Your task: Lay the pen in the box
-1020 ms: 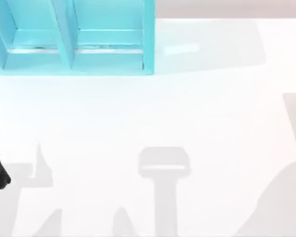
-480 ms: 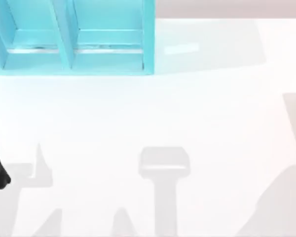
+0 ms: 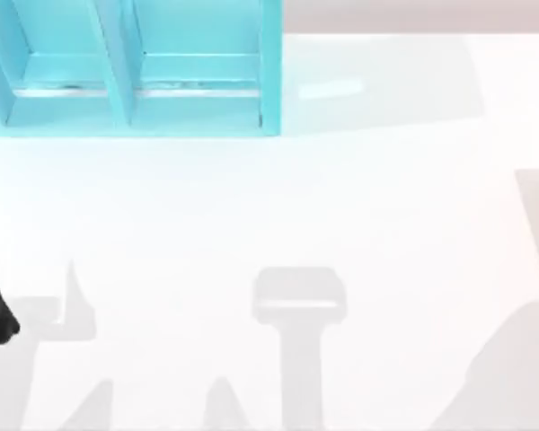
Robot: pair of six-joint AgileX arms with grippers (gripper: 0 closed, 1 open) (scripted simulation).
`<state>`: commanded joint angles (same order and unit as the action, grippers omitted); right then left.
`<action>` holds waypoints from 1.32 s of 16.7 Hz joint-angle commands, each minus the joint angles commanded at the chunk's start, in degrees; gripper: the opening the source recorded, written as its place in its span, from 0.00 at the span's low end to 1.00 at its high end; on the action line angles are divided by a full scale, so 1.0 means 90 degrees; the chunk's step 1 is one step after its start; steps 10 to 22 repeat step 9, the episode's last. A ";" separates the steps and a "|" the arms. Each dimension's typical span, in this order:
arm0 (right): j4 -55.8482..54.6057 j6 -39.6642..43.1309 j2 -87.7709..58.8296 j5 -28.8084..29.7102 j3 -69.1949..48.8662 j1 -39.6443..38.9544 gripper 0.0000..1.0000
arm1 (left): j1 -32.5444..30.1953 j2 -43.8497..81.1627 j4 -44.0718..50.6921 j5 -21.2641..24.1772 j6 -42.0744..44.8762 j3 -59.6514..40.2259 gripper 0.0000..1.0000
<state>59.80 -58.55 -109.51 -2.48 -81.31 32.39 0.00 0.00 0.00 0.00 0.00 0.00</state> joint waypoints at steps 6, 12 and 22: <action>0.0000 0.0000 0.0000 0.0000 0.0000 0.0000 1.00 | 0.0000 0.0000 0.0000 0.0000 0.0000 0.0000 1.00; 0.0000 0.0000 0.0000 0.0000 0.0000 0.0000 1.00 | 0.0000 0.0000 0.0000 0.0000 0.0000 0.0000 1.00; 0.0000 0.0000 0.0000 0.0000 0.0000 0.0000 1.00 | 0.0000 0.0000 0.0000 0.0000 0.0000 0.0000 1.00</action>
